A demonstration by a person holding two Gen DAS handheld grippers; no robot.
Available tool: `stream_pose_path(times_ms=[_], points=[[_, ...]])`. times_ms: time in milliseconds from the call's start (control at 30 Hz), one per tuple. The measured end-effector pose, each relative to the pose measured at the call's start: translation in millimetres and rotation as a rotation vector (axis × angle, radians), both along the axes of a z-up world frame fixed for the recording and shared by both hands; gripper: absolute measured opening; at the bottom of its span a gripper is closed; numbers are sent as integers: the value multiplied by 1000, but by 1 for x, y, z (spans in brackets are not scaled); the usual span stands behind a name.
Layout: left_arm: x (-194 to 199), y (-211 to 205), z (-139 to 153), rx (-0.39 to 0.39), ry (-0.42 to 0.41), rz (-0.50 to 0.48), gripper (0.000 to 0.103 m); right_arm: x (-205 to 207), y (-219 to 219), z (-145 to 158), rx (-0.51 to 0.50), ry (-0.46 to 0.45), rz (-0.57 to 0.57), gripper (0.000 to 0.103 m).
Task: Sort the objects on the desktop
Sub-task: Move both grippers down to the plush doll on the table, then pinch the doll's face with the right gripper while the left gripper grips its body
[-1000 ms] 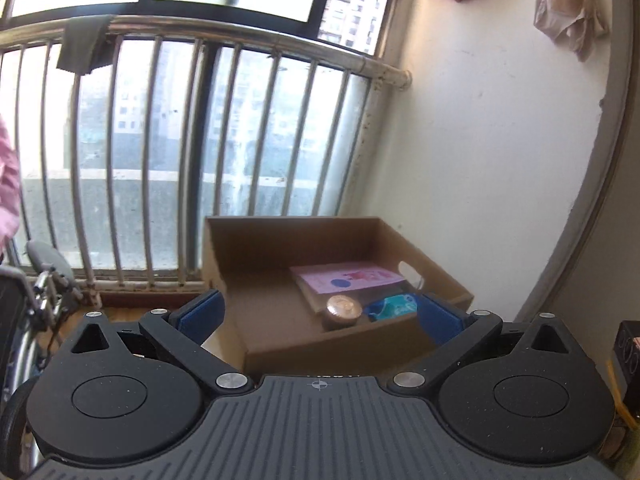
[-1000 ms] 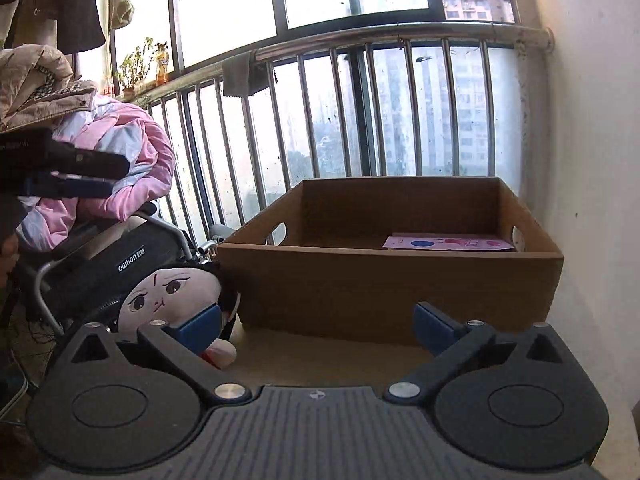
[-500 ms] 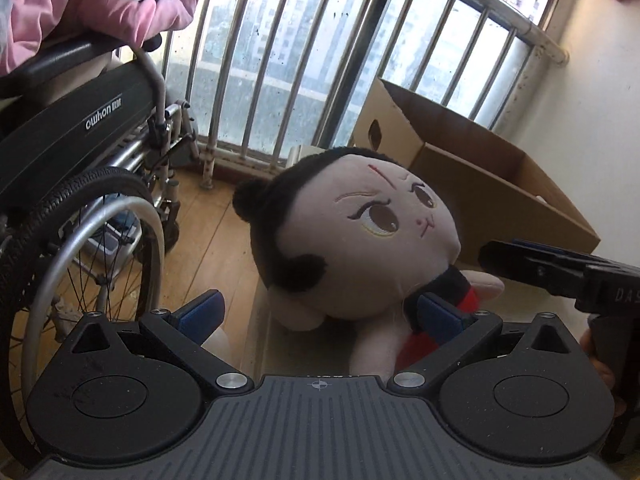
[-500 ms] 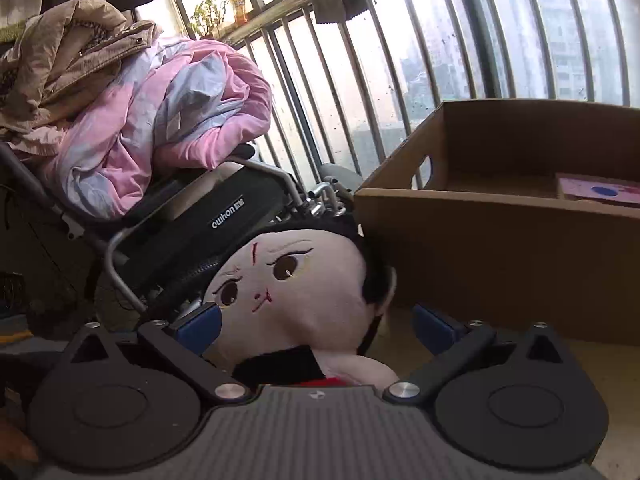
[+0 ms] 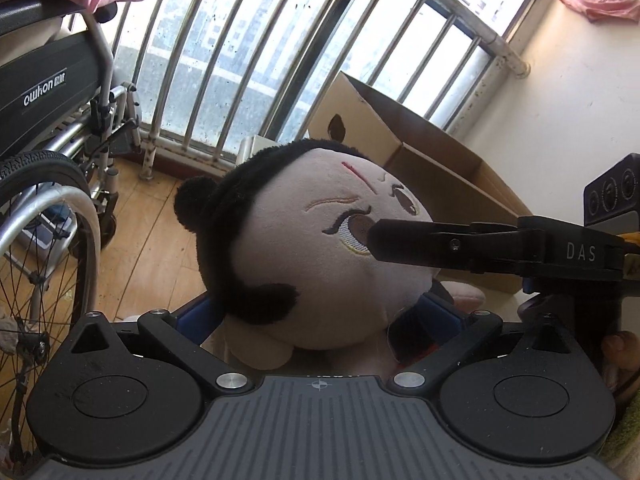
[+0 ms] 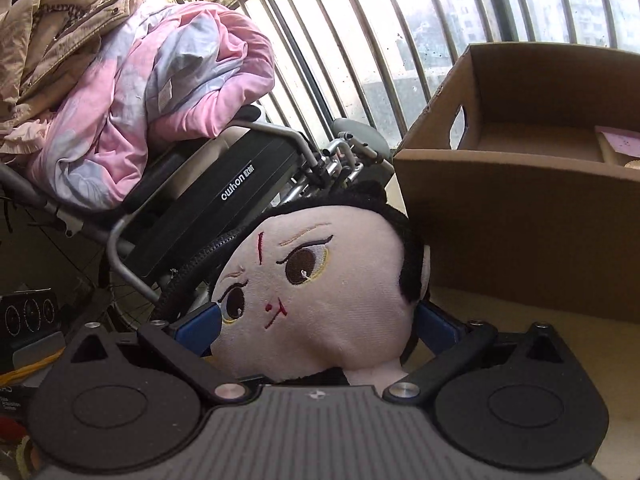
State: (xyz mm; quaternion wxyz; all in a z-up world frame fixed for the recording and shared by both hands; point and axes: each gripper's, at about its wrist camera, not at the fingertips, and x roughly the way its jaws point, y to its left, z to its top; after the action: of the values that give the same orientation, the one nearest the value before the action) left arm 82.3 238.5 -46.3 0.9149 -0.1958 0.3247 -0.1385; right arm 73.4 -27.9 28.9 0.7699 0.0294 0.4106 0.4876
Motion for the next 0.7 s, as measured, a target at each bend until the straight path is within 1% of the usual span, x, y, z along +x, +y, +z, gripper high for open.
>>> stream_pose_path(times_ms=[167, 267, 367, 500, 700], points=[[-7, 1, 3, -1, -3, 1, 103, -5, -16, -5, 38, 87, 47, 103], [-18, -3, 7, 25, -9, -5, 103, -14, -31, -8, 53, 119, 73, 103], [-31, -10, 11, 53, -15, -29, 103, -22, -51, -10, 77, 152, 74, 103], [-47, -27, 15, 92, -20, -74, 103, -30, -80, -11, 95, 176, 37, 103], [-53, -64, 17, 156, -35, -186, 103, -35, -126, -12, 117, 180, -77, 103]])
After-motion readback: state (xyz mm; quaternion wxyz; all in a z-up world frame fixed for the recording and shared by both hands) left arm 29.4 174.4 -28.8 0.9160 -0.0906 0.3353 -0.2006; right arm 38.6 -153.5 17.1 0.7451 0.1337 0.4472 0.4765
